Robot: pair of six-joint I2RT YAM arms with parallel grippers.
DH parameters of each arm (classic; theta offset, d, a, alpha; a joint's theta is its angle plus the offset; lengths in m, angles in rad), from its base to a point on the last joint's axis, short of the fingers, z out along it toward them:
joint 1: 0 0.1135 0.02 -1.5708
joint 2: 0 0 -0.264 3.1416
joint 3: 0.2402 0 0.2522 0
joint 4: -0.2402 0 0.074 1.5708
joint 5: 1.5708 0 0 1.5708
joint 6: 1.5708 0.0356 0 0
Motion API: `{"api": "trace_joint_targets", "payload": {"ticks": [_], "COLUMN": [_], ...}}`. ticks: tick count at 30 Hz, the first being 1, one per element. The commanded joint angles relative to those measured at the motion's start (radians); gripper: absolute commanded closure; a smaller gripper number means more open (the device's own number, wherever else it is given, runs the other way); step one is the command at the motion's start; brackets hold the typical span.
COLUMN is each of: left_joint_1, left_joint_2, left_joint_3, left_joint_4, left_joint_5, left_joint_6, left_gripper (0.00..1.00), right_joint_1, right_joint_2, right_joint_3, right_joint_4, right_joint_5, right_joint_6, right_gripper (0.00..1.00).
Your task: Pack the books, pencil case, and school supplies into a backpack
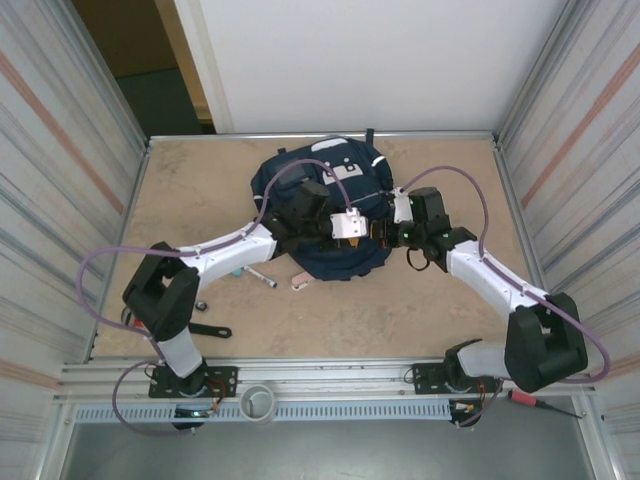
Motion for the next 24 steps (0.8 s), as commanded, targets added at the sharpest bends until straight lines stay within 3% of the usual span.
{"api": "trace_joint_targets", "payload": {"ticks": [1,6,9,18,21,24], "left_joint_1": [0.005,0.058,0.094,0.289,0.346,0.372], "left_joint_2": [0.035,0.029,0.011,-0.071,-0.079,-0.08], "left_joint_3": [0.039,0.034,0.022,-0.096,-0.122,-0.132], "left_joint_4": [-0.031,0.017,0.063,0.272,0.273,0.227], "left_joint_5": [-0.018,0.109,0.199,0.38,0.352,0.23], "left_joint_6": [0.018,0.046,0.067,-0.034,-0.051,-0.044], "left_gripper": [0.63,0.91,1.0,1.0,1.0,0.94], "right_joint_1": [-0.017,-0.063,-0.093,-0.148,-0.137,-0.098], "right_joint_2": [-0.082,-0.105,-0.097,0.014,0.04,0.052], "right_joint_3": [-0.017,-0.043,-0.04,0.028,0.041,0.055], "right_joint_4": [0.018,-0.022,-0.061,-0.114,-0.071,-0.026], "right_joint_5": [-0.015,-0.012,0.031,0.109,0.059,0.029], "right_joint_6": [0.02,0.011,0.013,0.048,0.057,0.065], "right_gripper": [1.0,1.0,1.0,1.0,1.0,1.0]}}
